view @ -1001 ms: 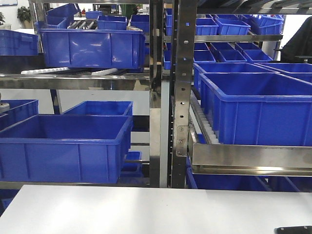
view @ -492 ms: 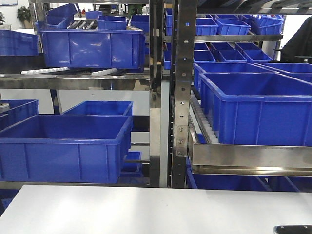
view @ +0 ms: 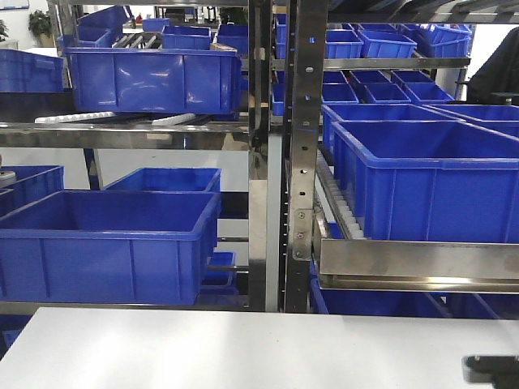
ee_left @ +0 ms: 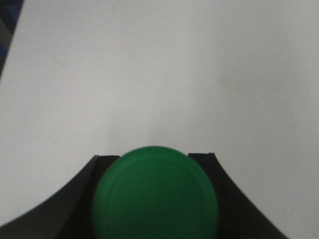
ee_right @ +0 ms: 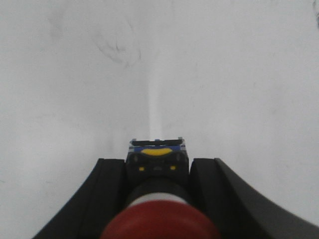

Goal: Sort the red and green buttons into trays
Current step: 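Grasp the red-capped button with the right gripper and lift it, then drive the base away from the shelves holding both buttons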

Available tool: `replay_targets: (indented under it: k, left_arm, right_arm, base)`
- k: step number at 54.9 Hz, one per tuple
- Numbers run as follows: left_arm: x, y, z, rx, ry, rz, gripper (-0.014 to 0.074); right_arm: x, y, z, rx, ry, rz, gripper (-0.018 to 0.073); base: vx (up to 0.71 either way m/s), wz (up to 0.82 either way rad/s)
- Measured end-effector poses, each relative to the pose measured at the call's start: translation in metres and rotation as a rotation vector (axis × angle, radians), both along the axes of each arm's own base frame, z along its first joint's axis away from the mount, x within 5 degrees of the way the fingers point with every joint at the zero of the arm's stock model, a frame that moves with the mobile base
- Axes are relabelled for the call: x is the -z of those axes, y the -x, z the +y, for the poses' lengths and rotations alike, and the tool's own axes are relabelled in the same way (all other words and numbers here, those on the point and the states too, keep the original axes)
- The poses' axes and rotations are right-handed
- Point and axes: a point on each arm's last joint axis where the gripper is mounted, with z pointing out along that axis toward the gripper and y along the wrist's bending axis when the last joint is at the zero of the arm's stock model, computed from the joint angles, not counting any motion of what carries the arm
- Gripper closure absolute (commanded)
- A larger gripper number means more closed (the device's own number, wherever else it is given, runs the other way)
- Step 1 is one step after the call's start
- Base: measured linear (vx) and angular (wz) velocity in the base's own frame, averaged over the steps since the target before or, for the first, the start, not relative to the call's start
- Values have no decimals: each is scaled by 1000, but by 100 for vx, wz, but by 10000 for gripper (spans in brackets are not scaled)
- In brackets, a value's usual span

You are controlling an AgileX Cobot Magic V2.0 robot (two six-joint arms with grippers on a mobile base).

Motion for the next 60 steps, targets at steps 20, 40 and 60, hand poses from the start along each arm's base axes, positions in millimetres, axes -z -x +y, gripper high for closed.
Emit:
replay_targets:
  k: [20,40,60]
  left_arm:
    - [-73,11,-5,51,-15,-360,596]
    - [-198,24,-24,154,31,-699,596]
    - [-219,68,-17,101,48,-753,596]
  right_arm:
    - [-81,14,12,-49,-42,-418,569]
    - [-156,49,64,-328,-156,-869,568]
    - [-203,98,51,-326,-181,-1114,568]
  base:
    - [0,0]
    - [0,0]
    - [0,0]
